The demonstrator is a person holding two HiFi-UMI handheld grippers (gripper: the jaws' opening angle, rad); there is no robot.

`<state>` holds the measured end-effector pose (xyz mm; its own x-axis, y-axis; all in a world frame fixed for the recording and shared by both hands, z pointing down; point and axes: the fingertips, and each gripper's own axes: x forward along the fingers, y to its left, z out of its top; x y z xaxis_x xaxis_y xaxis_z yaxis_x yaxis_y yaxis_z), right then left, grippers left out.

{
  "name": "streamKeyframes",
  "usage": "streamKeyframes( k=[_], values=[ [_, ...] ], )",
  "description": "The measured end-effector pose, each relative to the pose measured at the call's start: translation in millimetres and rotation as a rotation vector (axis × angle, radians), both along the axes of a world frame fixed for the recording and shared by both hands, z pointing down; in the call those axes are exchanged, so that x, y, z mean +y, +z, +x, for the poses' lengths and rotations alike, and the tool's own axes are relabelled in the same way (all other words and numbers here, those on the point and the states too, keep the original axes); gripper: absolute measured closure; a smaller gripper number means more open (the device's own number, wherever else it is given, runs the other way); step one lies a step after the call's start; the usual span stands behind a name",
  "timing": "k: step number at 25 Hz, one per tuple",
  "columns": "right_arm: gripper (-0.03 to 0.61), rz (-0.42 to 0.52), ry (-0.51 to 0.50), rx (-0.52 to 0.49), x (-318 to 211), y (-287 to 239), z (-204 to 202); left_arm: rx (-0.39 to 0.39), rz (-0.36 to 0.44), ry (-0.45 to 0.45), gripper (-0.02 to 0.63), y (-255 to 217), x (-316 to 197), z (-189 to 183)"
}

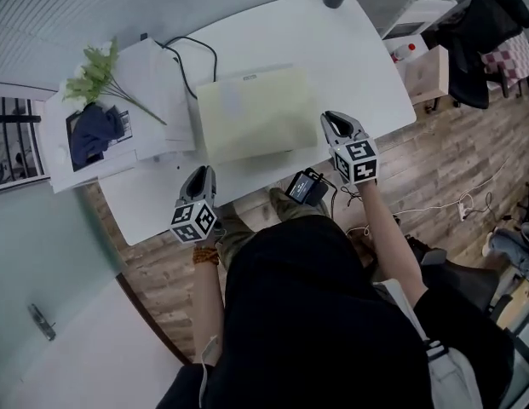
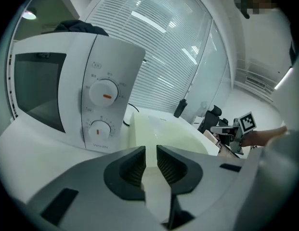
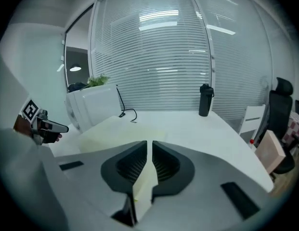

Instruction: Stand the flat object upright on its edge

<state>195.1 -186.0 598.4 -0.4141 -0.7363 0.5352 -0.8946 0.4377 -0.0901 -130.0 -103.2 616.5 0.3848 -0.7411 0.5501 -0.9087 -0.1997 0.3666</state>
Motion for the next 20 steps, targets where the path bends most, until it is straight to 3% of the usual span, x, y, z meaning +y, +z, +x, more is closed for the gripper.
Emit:
streamKeyframes(
  k=[3, 8, 11, 15, 20],
  values=[
    [0.568, -0.06, 0.02, -0.081, 1.1, 17.9, -4.4, 0.022, -0.018, 0.017, 0.502, 7.6, -0.6, 1.7],
    [0.56, -0.121, -0.016, -0.145, 9.9, 36.9, -7.1, 0.039, -0.037, 0.011, 0.474, 20.9, -10.7, 9.0],
    [0.445, -0.191, -0.058, -0.198, 17.6, 49.1, -14.8, 0.028, -0.041, 0.024, 0.474, 28.2, -16.7, 8.6],
    [0.437, -0.215, -0.146, -0.103, 22.9, 67.1, -26.0, 0.031, -0.072, 0.024, 0.474, 40.6, -20.4, 7.3],
    [0.436, -0.258, -0.149, -0.111, 21.2, 81.8, -22.9, 0.023, -0.103, 0.062, 0.472, 51.7, -16.6, 20.8]
  ],
)
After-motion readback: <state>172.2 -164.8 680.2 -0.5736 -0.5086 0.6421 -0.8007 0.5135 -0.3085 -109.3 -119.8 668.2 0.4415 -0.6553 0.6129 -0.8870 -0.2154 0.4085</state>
